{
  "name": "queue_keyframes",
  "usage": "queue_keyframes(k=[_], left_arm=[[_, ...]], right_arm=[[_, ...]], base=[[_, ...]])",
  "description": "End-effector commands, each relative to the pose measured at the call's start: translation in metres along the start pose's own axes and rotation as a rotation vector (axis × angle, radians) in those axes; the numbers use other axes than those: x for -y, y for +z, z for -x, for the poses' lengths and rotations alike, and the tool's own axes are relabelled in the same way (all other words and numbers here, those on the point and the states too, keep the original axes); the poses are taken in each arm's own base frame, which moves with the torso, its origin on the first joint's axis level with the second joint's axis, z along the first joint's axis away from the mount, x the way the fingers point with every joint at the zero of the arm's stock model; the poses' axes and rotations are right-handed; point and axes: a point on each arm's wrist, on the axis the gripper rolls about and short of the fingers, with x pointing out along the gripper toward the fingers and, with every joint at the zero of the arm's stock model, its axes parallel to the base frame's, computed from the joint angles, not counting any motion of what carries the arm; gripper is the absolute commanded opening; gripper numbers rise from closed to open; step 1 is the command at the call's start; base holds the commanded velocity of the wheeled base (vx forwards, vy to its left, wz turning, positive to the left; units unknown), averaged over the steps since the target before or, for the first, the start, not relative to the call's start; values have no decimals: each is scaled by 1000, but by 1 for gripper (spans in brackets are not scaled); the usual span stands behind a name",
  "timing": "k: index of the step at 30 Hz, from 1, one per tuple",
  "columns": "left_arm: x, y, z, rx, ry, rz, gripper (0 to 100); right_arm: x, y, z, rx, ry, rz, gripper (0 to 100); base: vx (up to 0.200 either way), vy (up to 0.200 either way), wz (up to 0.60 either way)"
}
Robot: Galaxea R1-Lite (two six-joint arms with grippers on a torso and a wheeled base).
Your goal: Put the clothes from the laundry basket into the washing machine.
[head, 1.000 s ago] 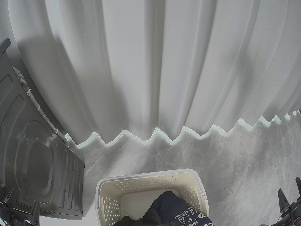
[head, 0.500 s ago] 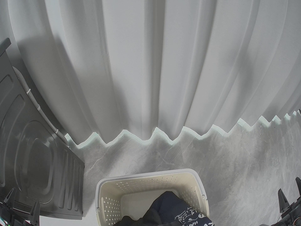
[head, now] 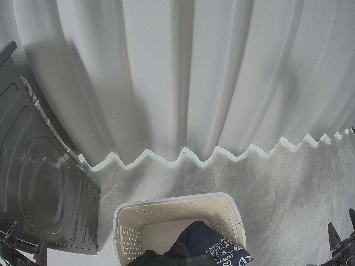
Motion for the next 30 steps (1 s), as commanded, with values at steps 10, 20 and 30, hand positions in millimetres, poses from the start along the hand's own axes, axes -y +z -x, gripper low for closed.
queue_keyframes(k=[10, 20, 30], left_arm=[[0, -5, 0, 0, 2, 3, 100], [0, -5, 0, 0, -1, 1, 100], [0, -5, 0, 0, -1, 3, 100]], right_arm=[[0, -5, 0, -3, 1, 0, 100], [0, -5, 0, -1, 1, 0, 100], [0, -5, 0, -1, 1, 0, 100]], base=[[-200, 0, 0], [-200, 0, 0], [-200, 0, 0]])
